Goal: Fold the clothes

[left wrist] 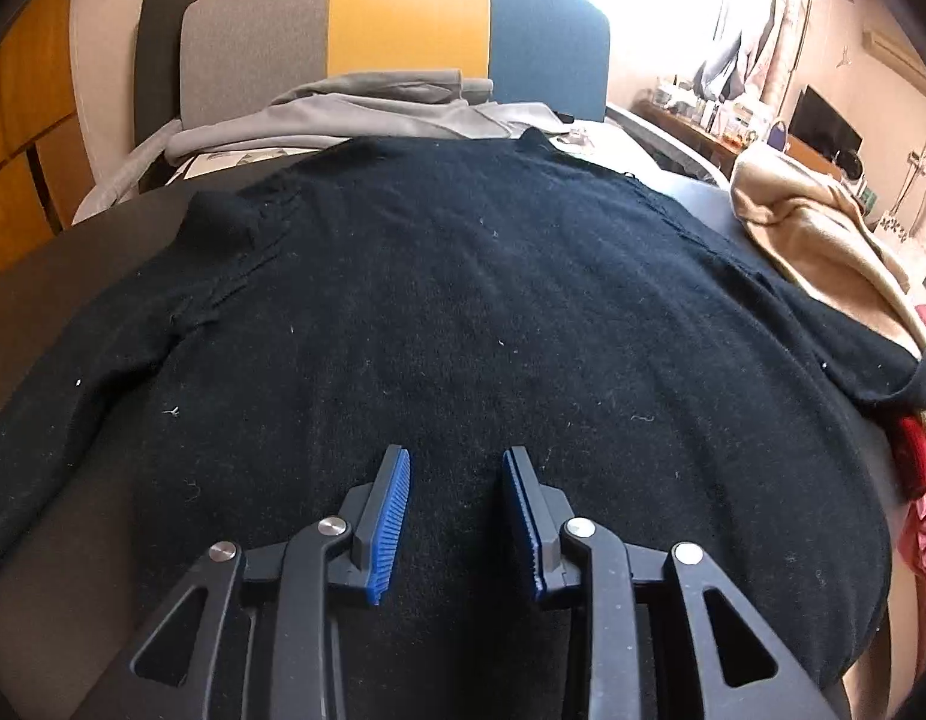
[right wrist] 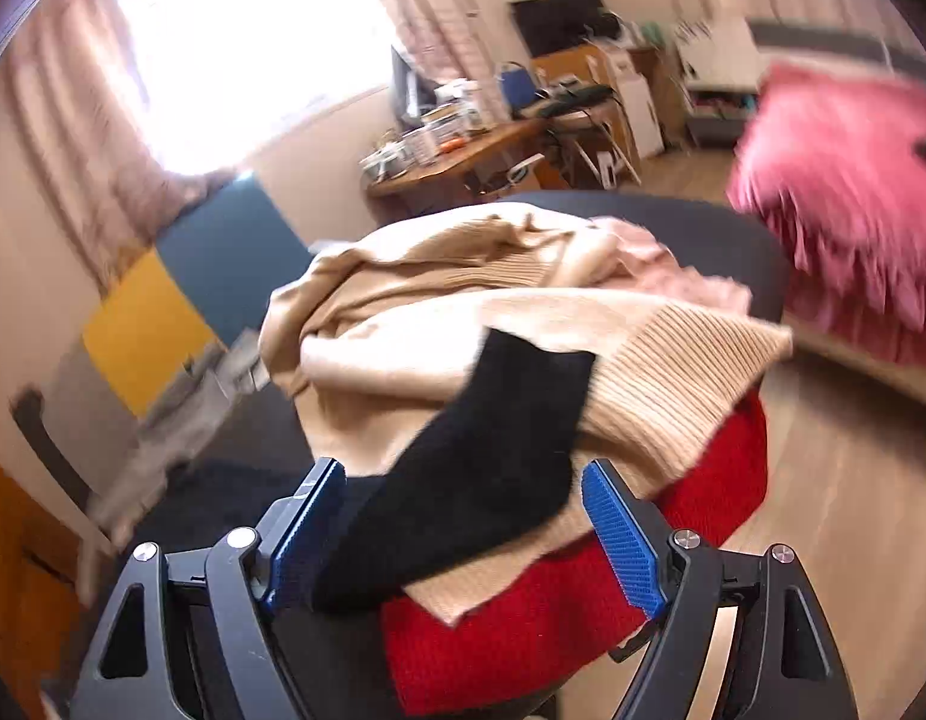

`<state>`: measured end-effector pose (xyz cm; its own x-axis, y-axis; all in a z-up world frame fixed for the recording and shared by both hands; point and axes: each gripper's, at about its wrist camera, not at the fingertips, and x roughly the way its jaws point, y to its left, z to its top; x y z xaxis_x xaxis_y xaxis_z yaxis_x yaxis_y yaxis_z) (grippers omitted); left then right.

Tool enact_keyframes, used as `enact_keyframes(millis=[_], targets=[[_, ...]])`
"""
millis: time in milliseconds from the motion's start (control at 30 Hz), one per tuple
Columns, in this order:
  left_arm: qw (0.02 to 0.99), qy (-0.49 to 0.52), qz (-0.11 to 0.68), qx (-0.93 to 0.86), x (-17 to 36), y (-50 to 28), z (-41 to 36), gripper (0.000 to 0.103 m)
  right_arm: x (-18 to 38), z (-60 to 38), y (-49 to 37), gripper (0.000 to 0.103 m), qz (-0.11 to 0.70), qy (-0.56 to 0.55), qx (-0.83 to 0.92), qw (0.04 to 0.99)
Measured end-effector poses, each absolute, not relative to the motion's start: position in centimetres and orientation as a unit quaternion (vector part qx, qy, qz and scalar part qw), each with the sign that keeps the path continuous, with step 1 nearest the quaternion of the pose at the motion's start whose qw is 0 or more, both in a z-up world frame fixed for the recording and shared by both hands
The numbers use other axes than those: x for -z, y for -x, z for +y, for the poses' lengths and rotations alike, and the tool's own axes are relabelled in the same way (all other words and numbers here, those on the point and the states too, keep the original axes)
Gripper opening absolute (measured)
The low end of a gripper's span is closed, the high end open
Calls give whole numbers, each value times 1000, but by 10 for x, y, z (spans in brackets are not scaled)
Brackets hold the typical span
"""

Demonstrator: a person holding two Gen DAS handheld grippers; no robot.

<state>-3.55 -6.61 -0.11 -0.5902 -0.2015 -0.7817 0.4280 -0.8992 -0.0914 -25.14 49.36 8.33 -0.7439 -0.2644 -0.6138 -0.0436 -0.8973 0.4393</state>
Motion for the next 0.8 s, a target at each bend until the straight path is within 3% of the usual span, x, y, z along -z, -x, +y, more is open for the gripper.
enact_keyframes(millis=[433,500,567,633,667,800], targets=[[186,-401,143,886,4,31,-65,34,-39,463,296,81,-252,-407,877,49],[184,-400,145,886,4,31,-66,34,-25,461,305,70,-256,-429,866,39],[182,-398,148,887,5,30,-67,34,-11,462,309,39,-266,-440,857,40],[179,-397,152,887,5,29,-68,34,-7,470,305,25,-294,-429,853,51],[177,-397,153,888,5,29,-68,34,-8,474,302,20,-304,-422,852,56],[162,-407,157,885,1,32,-69,35,-27,470,293,14,-274,-398,871,93]])
